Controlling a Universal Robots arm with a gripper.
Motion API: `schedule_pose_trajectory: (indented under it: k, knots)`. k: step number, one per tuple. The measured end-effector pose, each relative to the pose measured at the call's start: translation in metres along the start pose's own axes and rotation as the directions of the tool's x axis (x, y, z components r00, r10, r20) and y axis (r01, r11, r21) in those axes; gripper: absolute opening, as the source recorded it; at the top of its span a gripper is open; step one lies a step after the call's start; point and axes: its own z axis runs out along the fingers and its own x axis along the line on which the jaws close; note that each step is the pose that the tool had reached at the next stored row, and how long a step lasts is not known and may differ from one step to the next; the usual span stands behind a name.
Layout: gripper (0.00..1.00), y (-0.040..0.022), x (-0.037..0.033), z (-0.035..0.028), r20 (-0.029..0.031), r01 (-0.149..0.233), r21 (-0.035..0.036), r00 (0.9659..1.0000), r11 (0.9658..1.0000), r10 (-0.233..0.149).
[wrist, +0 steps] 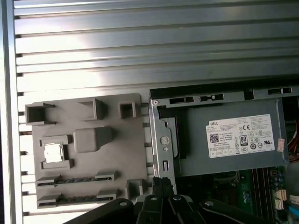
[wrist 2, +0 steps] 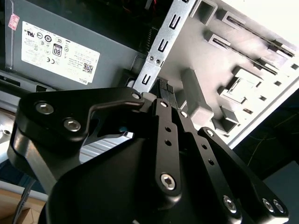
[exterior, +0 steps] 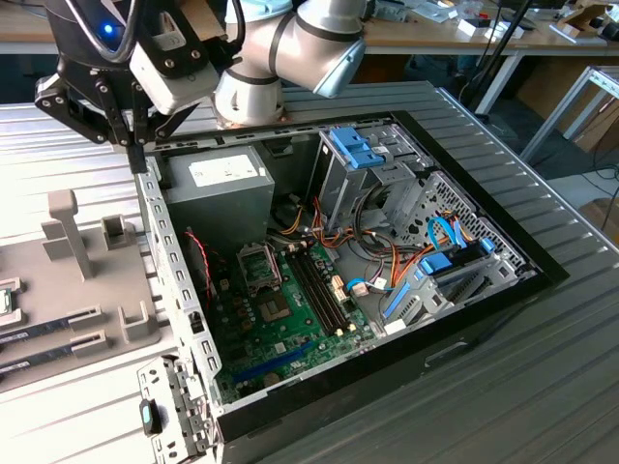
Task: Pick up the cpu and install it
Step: 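Reach for the cpu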
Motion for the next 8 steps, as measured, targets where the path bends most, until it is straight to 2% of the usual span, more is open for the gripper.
schedule_pose_trajectory:
  k: [8]
  knots:
    - [0.11,-0.0003,0.0032,0.0,0.0,0.0,0.0,1.0,1.0,0.0]
